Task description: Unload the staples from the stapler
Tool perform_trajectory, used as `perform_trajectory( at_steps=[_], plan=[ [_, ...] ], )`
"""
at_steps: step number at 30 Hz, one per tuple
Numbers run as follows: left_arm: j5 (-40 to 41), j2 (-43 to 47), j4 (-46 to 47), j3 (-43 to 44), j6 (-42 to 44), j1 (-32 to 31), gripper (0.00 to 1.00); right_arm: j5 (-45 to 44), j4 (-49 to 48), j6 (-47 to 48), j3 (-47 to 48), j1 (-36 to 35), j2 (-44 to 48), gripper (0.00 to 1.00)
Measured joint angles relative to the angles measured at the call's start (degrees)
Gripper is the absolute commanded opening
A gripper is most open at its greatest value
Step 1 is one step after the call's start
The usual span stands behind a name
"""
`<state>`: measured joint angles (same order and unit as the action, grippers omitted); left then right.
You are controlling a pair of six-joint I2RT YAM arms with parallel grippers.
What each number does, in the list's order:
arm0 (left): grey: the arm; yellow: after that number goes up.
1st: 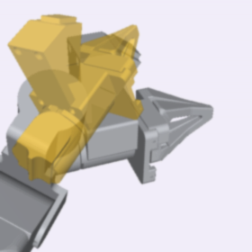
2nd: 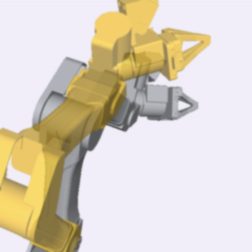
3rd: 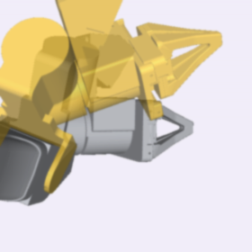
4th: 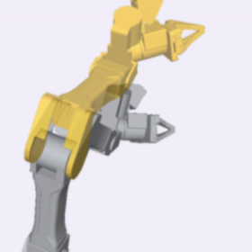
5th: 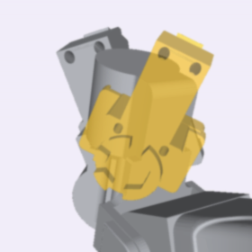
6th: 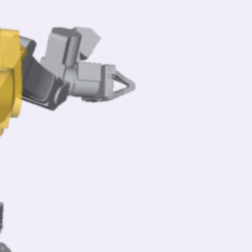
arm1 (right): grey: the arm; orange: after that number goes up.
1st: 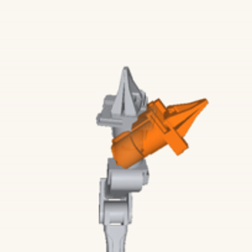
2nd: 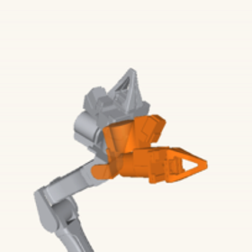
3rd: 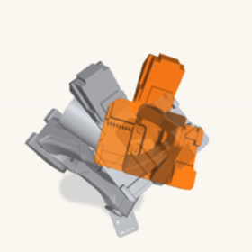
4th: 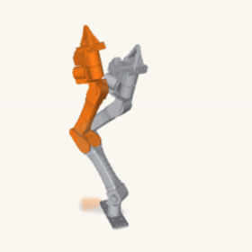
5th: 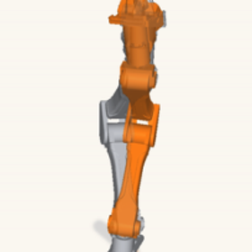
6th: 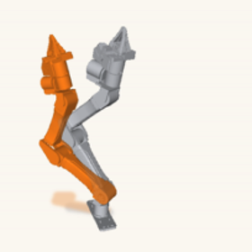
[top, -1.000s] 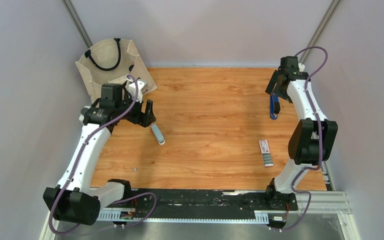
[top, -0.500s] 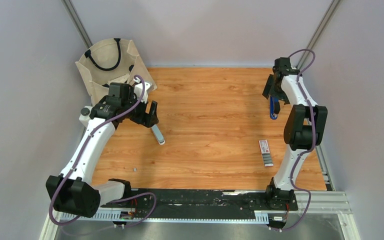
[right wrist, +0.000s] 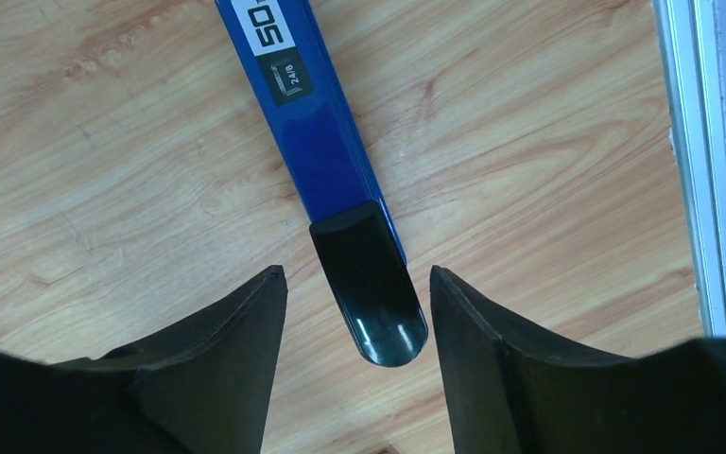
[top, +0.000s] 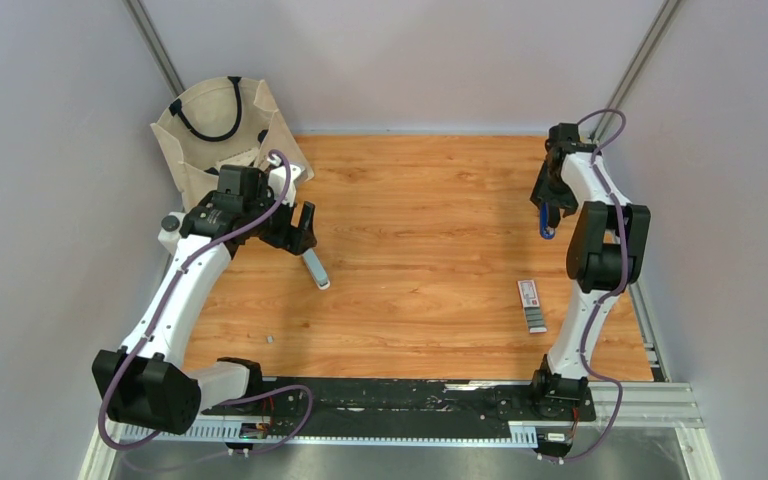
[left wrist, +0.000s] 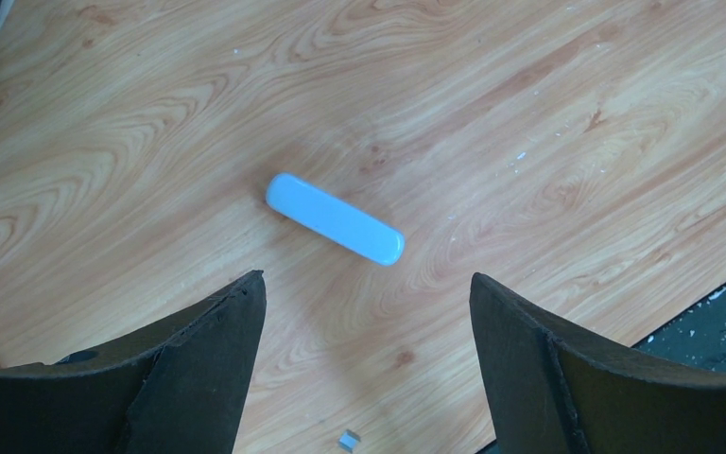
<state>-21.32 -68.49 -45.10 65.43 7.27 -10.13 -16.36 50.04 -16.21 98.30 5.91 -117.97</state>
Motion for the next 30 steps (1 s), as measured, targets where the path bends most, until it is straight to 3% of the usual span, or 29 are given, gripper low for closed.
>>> perform_trajectory(
  at_steps=[9, 21, 26, 30],
  plan=[
    [0.87, 0.02, 0.04, 0.00, 0.57, -0.02, 0.87, -0.02, 0.04, 0.00, 0.00, 0.22, -1.86, 0.43],
    [1.03, 0.02, 0.20, -0.13, 1.03, -0.02, 0.88, 1.60, 0.00, -0.28, 0.13, 0.85, -2.25, 0.09],
    [1.11, 0.02, 1.36, -1.07, 1.42, -0.92, 0.88, 4.66, -0.70, -1.57, -1.97, -0.37, -0.28, 0.05],
    [0.00, 0.00, 2.10, -1.33, 1.38, -2.47, 0.88, 9.16, -3.65, -4.81, -8.90, -5.55, 5.88, 0.00]
  ],
)
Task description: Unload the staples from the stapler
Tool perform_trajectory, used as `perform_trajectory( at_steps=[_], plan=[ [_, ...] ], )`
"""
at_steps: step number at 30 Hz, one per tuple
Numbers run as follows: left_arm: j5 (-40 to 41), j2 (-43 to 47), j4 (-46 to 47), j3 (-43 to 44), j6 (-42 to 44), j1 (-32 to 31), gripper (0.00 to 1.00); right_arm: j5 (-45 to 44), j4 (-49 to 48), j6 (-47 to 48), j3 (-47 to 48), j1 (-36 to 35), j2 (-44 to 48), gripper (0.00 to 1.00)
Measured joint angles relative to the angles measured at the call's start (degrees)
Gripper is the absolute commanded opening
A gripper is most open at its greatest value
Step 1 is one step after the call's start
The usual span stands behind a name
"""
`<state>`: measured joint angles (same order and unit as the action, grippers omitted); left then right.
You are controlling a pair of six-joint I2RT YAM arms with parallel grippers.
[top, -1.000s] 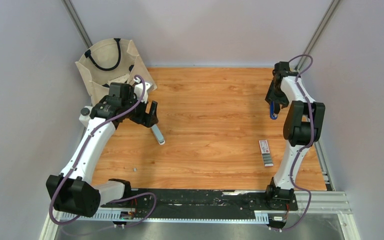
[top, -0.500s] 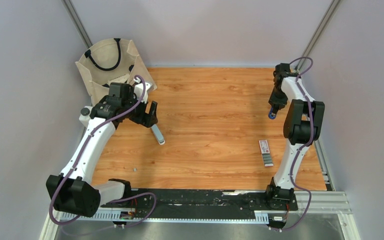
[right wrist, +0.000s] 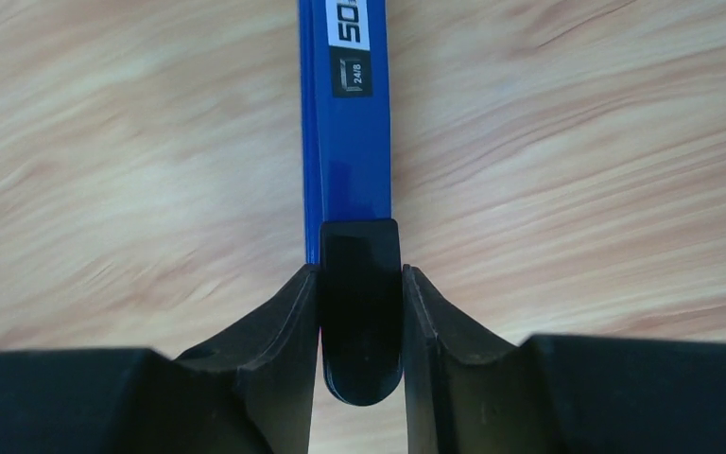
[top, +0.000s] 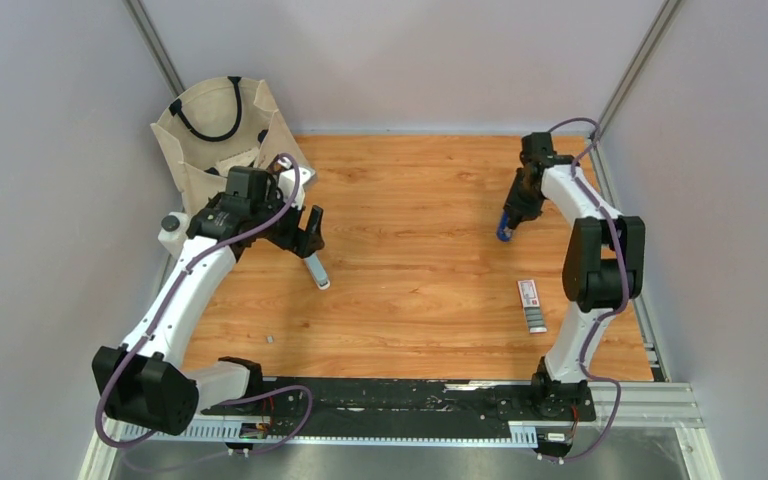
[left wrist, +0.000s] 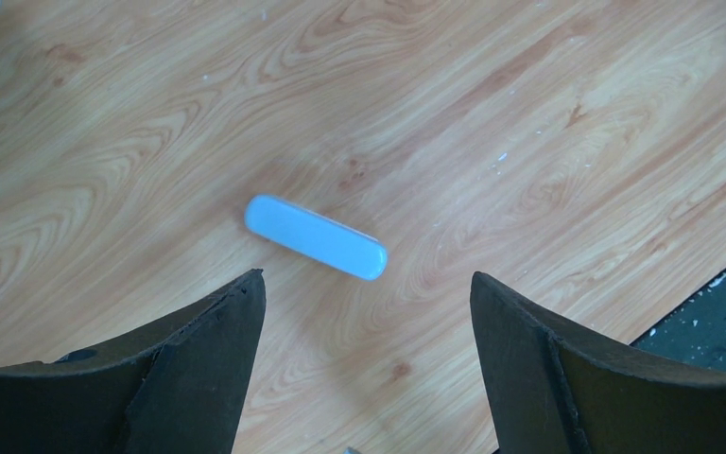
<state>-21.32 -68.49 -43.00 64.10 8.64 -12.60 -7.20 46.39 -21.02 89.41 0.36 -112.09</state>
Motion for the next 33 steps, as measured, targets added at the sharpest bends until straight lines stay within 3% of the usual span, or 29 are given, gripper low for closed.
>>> perform_trajectory(
  at_steps=[6, 11, 18, 24, 33],
  plan=[
    [-3.32, -0.31, 2.54, -0.46, 0.00, -1.42, 0.89, 6.84, -7.13, -8.35, -10.84, -11.80, 13.90, 0.00],
    [-6.43, -0.28, 6.12, -3.50, -0.24, -2.54, 0.89, 7.67, -12.59, -14.97, -15.21, -21.09, 19.78, 0.00],
    [-12.37, -4.22, 8.17, -4.48, -2.64, -5.11, 0.82, 1.79, -17.66, -22.58, -18.29, -34.49, 20.15, 0.00],
    [-14.73, -7.21, 9.46, -5.20, -6.58, -6.84, 0.82, -6.36, -20.61, -30.73, -20.50, -44.52, 19.78, 0.00],
    [-14.21, -6.62, 10.67, -6.95, -8.83, -7.54, 0.84, -14.25, -19.54, -33.22, -17.25, -49.24, 12.13, 0.00]
  ],
)
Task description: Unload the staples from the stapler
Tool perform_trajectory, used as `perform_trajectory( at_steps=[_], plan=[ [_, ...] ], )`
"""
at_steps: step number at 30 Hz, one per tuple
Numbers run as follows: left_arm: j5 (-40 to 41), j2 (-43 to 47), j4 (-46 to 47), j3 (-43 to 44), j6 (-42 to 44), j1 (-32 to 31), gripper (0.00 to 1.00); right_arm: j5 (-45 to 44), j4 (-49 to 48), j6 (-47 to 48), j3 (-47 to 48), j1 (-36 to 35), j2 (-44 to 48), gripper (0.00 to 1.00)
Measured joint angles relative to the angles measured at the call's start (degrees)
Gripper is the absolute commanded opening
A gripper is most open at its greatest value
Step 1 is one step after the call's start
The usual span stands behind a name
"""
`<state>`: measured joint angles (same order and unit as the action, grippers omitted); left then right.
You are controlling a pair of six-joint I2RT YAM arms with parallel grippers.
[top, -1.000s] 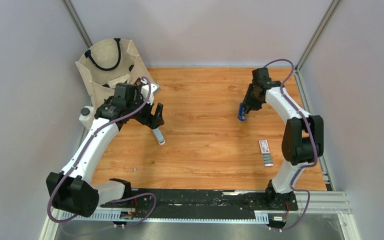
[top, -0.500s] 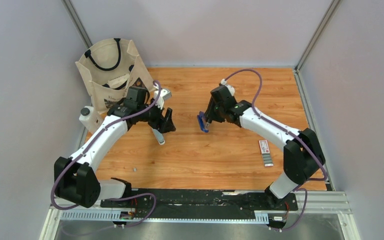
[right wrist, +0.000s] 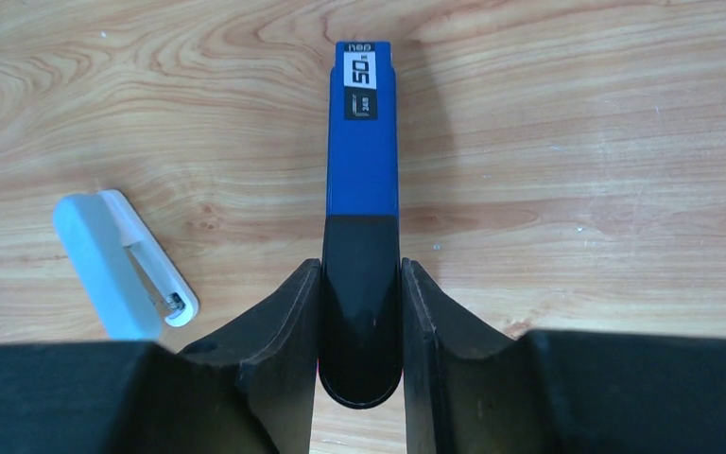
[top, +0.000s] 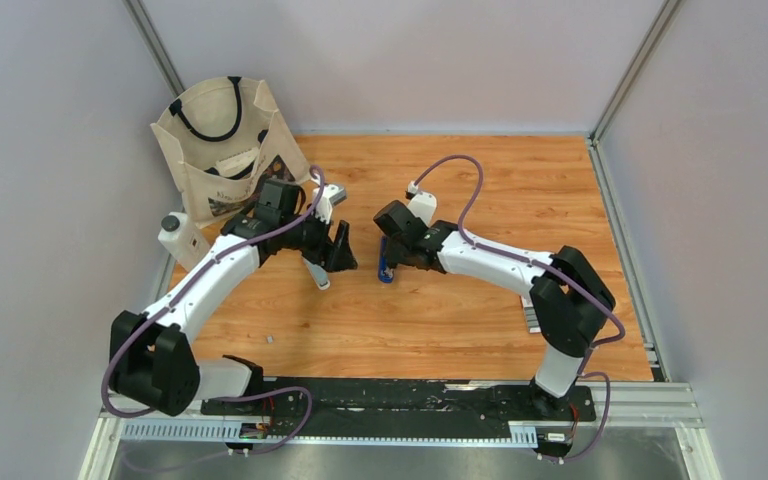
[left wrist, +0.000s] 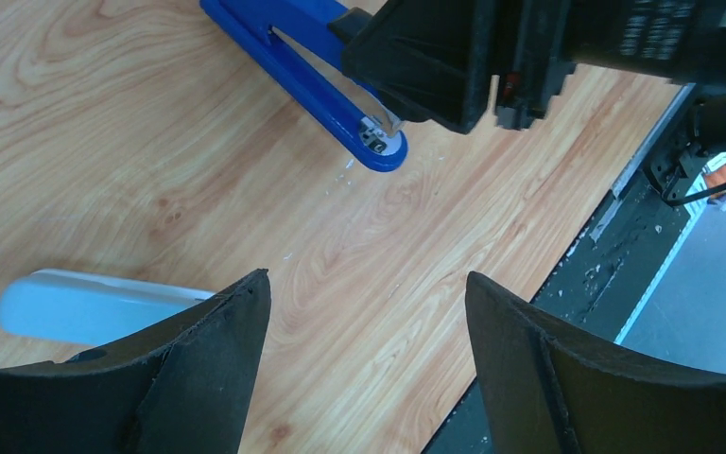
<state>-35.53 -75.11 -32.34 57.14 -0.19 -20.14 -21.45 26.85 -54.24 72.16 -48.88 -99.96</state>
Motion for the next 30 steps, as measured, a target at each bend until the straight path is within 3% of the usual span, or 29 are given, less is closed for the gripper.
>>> perform_trajectory(
  at_steps=[7, 9, 17, 22, 30],
  plan=[
    [0.48, 7.78, 0.02, -0.96, -0.09, 0.37, 0.91, 0.24, 3.28, 0.02, 0.33, -1.55, -3.04, 0.01],
    [0.37, 8.83, -0.31, -0.94, 0.35, 1.11, 0.91, 0.81, 4.72, 0.04, 0.92, -1.75, -4.63, 0.09],
    [-0.81, 9.07, -3.85, -0.96, 2.10, 10.27, 0.91, 3.34, 14.58, 2.51, 11.37, -1.92, -11.47, 0.17],
    [-1.07, 11.56, -4.74, -1.90, 3.32, 10.91, 0.91, 4.50, 16.96, 3.96, 13.66, -1.66, -13.03, 0.36],
    [-1.11, 13.81, -6.47, -2.71, 5.49, 10.86, 0.91, 7.43, 18.80, 4.94, 15.13, -1.09, -14.53, 0.40]
  ],
)
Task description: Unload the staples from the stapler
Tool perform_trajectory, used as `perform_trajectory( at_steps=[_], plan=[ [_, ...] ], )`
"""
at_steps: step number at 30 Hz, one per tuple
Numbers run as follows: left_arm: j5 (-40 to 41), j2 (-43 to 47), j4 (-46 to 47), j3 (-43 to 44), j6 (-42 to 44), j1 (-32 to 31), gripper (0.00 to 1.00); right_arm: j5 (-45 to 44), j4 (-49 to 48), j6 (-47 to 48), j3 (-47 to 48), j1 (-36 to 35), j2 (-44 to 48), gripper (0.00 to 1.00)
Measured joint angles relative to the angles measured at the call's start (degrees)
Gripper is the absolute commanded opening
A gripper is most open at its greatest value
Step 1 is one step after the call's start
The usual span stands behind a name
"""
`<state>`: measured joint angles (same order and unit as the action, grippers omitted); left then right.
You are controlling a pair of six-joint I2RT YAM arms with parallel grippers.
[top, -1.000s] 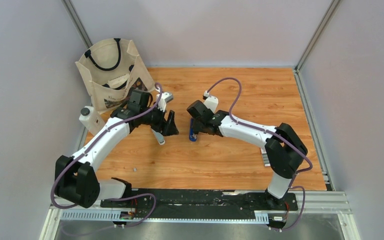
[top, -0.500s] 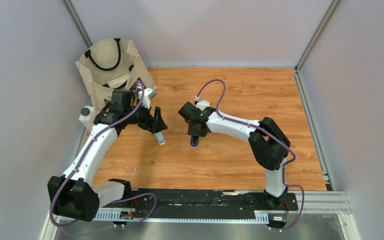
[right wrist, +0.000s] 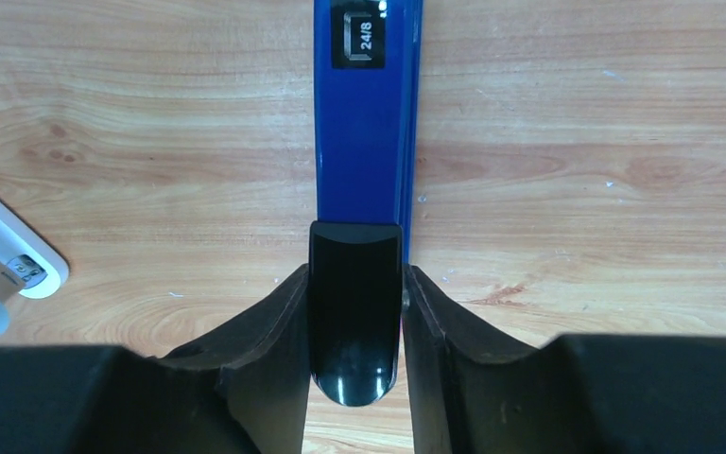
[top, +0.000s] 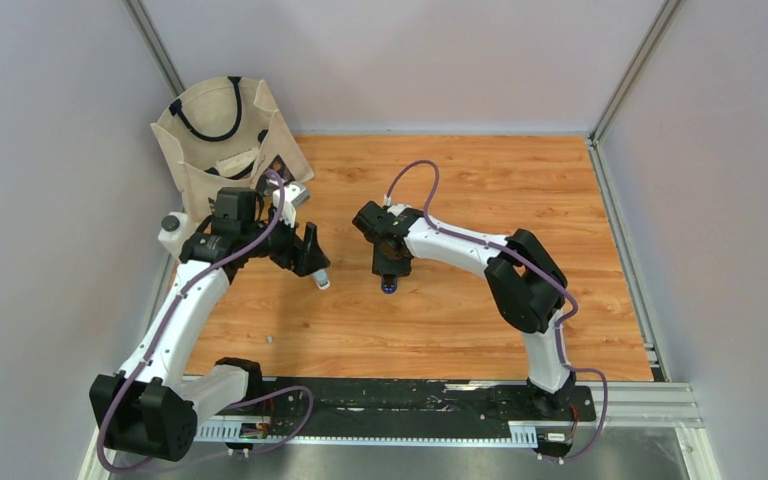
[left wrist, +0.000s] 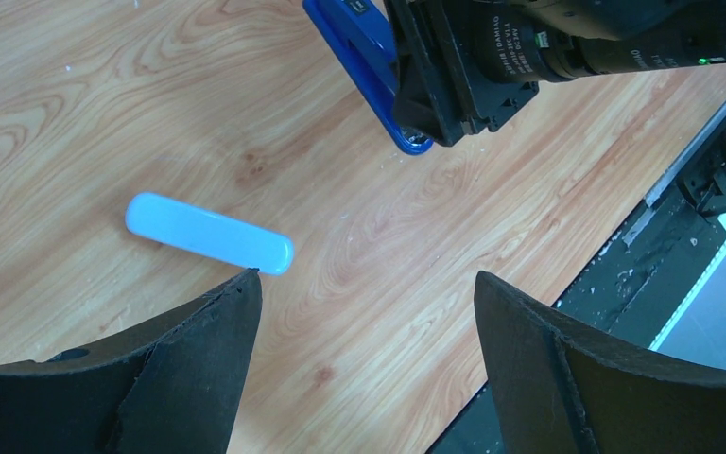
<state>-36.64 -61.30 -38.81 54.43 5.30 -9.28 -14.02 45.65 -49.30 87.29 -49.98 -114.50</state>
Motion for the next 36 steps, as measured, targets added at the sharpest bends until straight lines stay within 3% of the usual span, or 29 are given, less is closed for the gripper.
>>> perform_trajectory(
  at_steps=[3, 8, 26, 27, 29, 36],
  plan=[
    [0.00, 0.13, -0.13, -0.20, 0.37, 0.00, 0.91, 0.94, 1.68, 0.39, 1.33, 0.22, -1.64, 0.39],
    [0.00, 0.79, -0.20, -0.46, 0.85, 0.00, 0.91, 1.66, 3.39, 1.29, 3.19, 0.70, -2.82, 0.27],
    [0.72, 1.42, -0.33, -2.38, 3.13, -3.13, 0.91, 3.69, 6.03, 4.44, 8.92, 1.55, -6.10, 0.34],
    [0.79, 1.46, -0.33, -2.45, 3.19, -3.13, 0.91, 3.76, 6.01, 4.61, 9.11, 1.64, -6.27, 0.27],
    [0.94, 1.62, -0.37, -2.64, 3.26, -3.13, 0.91, 4.11, 6.03, 4.90, 9.29, 1.73, -6.38, 0.01],
    [1.16, 1.95, 0.11, -3.93, 3.08, -4.59, 0.90, 5.11, 1.22, 4.79, 6.05, 1.97, -4.39, 0.00]
  ],
)
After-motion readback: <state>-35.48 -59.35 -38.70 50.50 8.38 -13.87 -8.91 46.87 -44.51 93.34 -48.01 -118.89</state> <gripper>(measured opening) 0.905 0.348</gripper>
